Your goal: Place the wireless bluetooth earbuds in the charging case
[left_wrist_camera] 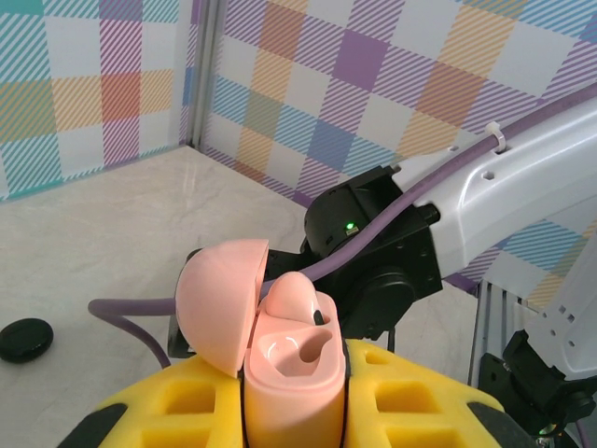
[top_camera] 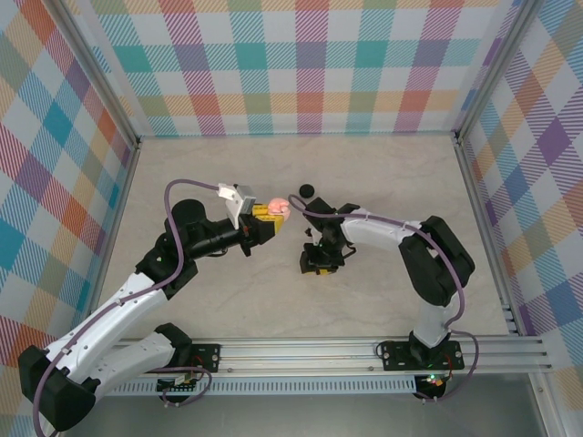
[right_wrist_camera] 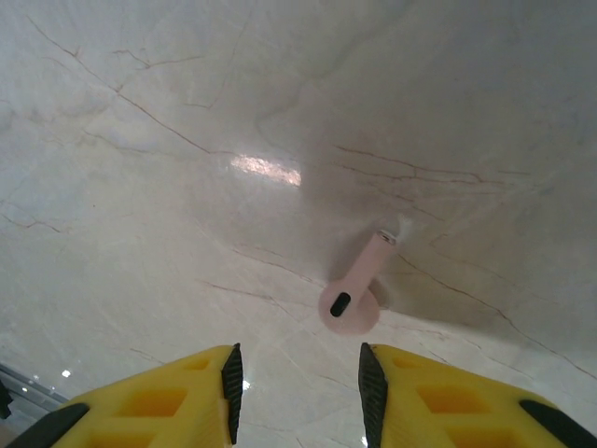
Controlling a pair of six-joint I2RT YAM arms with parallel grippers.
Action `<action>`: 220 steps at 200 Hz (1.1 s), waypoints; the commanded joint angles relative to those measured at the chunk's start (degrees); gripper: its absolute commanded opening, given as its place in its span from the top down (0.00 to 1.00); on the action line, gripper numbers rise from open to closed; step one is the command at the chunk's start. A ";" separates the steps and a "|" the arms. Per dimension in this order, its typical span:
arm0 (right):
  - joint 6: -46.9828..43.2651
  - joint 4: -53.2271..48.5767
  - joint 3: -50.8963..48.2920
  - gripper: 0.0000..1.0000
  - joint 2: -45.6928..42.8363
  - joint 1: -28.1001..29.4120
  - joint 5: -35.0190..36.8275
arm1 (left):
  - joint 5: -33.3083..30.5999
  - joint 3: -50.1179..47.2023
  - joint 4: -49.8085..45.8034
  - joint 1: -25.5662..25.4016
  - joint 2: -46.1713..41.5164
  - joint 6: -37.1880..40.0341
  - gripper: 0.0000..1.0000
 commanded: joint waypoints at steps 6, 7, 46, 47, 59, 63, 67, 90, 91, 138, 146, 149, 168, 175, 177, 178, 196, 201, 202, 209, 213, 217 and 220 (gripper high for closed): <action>2.35 -1.44 2.31 0.59 2.19 0.64 2.79 | -0.52 0.57 -0.29 -0.31 -0.95 0.65 0.92; 2.39 -1.47 2.35 0.59 2.23 0.67 2.90 | -0.52 0.54 -0.25 -0.31 -0.90 0.65 0.92; 3.11 -3.25 4.71 0.62 4.93 1.03 5.56 | -0.52 0.43 -0.03 -0.30 -0.87 0.65 0.92; 3.21 -3.30 4.78 0.62 5.01 1.04 5.65 | -0.52 0.43 0.01 -0.30 -0.91 0.65 0.92; 3.64 -3.93 5.61 0.65 5.89 1.04 6.49 | -0.50 0.31 0.17 -0.29 -0.84 0.65 0.92; 3.83 -4.15 5.76 0.66 6.18 1.05 6.85 | -0.52 0.28 0.15 -0.31 -0.81 0.59 0.92; 4.15 -4.32 5.93 0.67 6.43 1.05 7.30 | -0.50 0.34 0.14 -0.31 -0.76 0.55 0.92; 5.60 -5.84 6.59 0.74 6.86 1.04 10.81 | -0.50 0.34 0.06 -0.30 -0.92 0.51 0.91; 5.64 -5.96 6.64 0.75 6.86 1.05 11.00 | -0.51 0.34 0.06 -0.30 -0.89 0.53 0.92; 6.97 -8.43 9.27 0.83 7.59 0.13 17.54 | -0.50 0.36 -0.03 -0.31 -0.81 0.66 0.92; 6.77 -8.65 9.96 0.84 7.93 -0.40 18.22 | -0.56 0.35 -0.12 -0.30 -0.85 0.69 0.92; 6.56 -8.62 10.21 0.84 8.09 -0.61 18.43 | -0.61 0.35 -0.11 -0.31 -0.81 0.73 0.92; 5.10 -9.07 12.27 0.86 9.27 -2.10 19.09 | -0.61 0.41 -0.21 -0.30 -0.92 0.74 0.92; 4.40 -9.26 13.10 0.86 9.80 -2.60 19.34 | -0.57 0.33 -0.19 -0.29 -0.91 0.77 0.92; 4.20 -9.37 13.35 0.86 9.94 -2.79 19.40 | -0.60 0.34 -0.20 -0.30 -0.87 0.75 0.92; 4.11 -9.43 13.49 0.86 10.02 -2.85 19.47 | -0.61 0.34 -0.25 -0.30 -0.86 0.74 0.92; 2.33 -10.08 15.52 0.86 11.51 -3.85 19.32 | -0.77 0.05 -0.21 -0.31 -0.99 0.66 0.92; 1.94 -10.29 16.00 0.85 11.86 -4.08 19.20 | -0.83 -0.03 -0.14 -0.31 -1.10 0.65 0.92; 1.88 -10.20 16.05 0.85 11.90 -4.11 19.15 | -0.85 -0.06 -0.13 -0.31 -1.06 0.65 0.91; 1.25 -10.30 16.54 0.84 12.24 -4.29 18.57 | -0.94 -0.11 0.08 -0.30 -1.05 0.49 0.92; 1.06 -10.35 16.86 0.84 12.36 -4.40 18.38 | -0.96 -0.17 0.13 -0.30 -1.06 0.43 0.91; 0.83 -10.44 17.02 0.83 12.34 -4.47 18.24 | -0.96 -0.23 0.24 -0.28 -1.07 0.39 0.92; 0.74 -10.50 17.06 0.82 12.26 -4.49 18.22 | -0.95 -0.21 0.31 -0.30 -1.05 0.39 0.92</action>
